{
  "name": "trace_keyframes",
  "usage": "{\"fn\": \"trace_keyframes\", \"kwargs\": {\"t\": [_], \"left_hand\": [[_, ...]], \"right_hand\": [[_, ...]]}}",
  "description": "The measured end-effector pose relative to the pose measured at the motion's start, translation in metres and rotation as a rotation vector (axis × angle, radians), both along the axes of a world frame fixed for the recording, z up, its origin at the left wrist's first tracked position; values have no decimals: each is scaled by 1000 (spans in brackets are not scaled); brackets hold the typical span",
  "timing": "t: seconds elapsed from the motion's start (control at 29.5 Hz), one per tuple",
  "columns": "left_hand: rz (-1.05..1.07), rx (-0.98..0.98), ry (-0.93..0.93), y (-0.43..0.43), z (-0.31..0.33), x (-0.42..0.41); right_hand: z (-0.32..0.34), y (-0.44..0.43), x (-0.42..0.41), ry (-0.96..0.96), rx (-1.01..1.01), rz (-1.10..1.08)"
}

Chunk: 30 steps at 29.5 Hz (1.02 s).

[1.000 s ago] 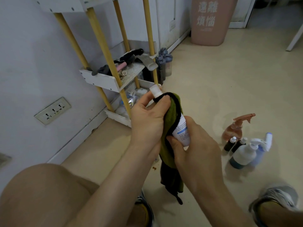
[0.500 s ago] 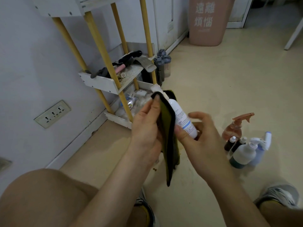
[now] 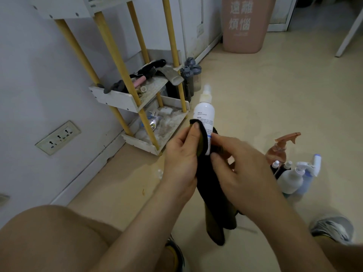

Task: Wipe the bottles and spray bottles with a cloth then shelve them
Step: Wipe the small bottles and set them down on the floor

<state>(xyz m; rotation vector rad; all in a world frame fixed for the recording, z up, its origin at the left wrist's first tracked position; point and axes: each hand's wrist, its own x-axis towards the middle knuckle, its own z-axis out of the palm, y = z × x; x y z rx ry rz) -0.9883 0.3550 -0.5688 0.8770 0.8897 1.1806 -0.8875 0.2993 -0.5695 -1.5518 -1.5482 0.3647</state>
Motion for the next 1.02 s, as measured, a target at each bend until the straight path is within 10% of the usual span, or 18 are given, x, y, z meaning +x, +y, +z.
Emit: {"fn": "trace_keyframes", "kwargs": {"t": [0.1, 0.2, 0.64, 0.91, 1.02], "left_hand": [[-48, 253, 207, -8, 0, 3], [-145, 181, 111, -18, 8, 10], [-4, 97, -132, 17, 28, -22], [128, 335, 474, 13, 6, -9], [201, 471, 580, 3, -5, 7]], "right_hand": [[6, 6, 14, 364, -177, -74], [-2, 9, 22, 972, -368, 290], [-33, 4, 96, 389, -846, 411], [-15, 3, 39, 1388, -261, 304], [-4, 3, 11, 1462, -224, 202]]}}
